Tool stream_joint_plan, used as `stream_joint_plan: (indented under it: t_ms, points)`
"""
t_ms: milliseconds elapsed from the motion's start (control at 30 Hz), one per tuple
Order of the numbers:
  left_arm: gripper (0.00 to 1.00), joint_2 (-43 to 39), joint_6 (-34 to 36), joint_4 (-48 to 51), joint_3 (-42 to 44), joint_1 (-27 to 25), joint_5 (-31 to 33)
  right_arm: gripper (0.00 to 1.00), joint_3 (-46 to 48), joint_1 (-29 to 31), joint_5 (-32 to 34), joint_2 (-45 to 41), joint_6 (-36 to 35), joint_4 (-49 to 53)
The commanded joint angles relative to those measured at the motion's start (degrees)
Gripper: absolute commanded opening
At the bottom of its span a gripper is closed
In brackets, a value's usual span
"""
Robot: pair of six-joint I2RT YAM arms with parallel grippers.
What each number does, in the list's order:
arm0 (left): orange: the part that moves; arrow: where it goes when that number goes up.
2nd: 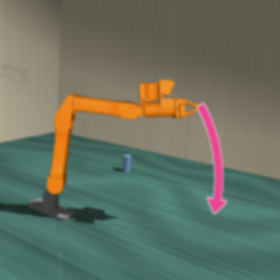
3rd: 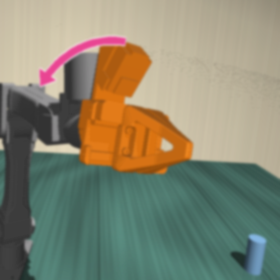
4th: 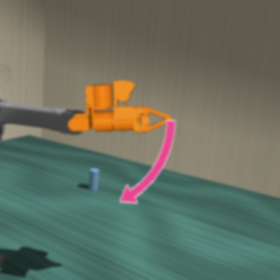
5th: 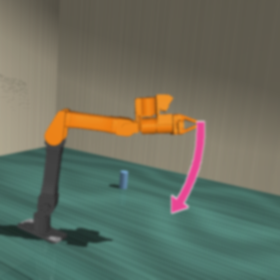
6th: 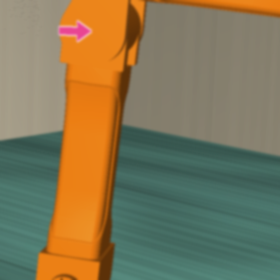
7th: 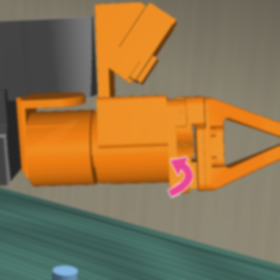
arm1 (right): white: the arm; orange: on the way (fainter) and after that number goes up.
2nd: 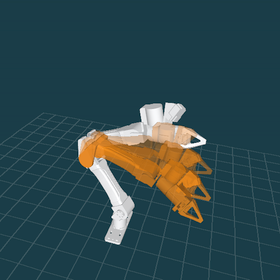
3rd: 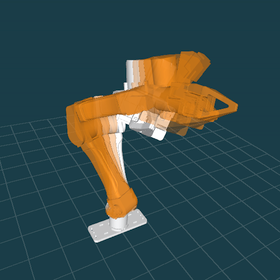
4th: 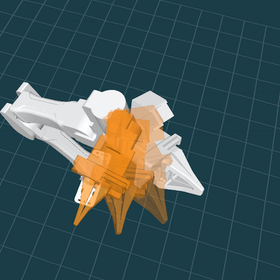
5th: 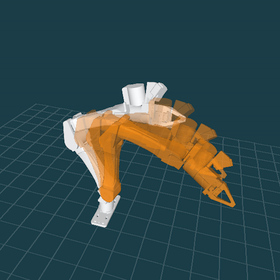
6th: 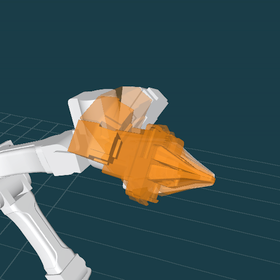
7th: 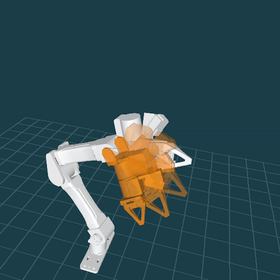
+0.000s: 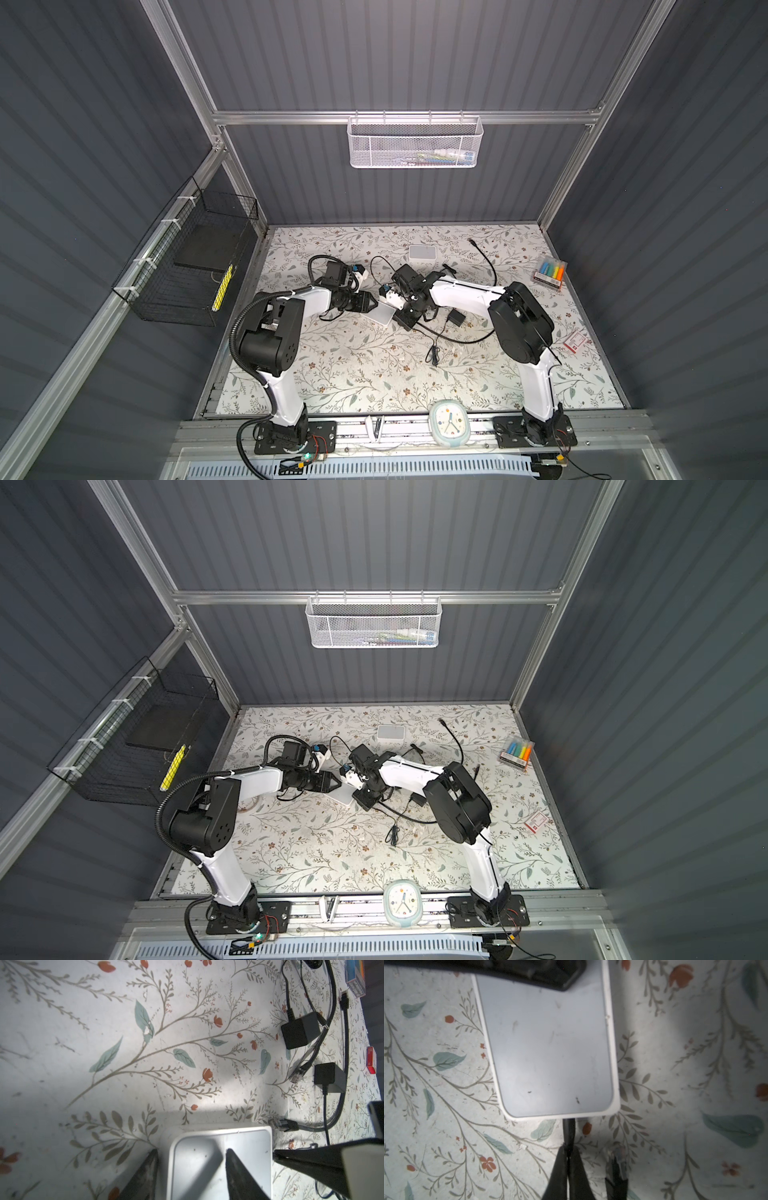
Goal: Insert the plug into the switch port
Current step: 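Hold the plug pressed into the port while the left gripper holds the switch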
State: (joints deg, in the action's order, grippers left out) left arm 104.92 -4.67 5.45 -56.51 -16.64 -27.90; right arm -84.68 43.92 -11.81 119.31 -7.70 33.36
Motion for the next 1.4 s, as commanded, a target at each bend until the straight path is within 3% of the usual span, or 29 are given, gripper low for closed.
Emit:
stream_joint_plan:
  t_ms: [0,1367]
  points:
    - [0.5,2.1,0.34,4.13,0.92,-2.51,-3.83,0.0,0.63,0.47,-0.93,0.38,2.18,-7.58]
    - [0.46,4.85,-0.86,0.41,3.55,-5.68,-6.99,0.0,-5.22,0.33,3.13,0.73,4.04,-6.76]
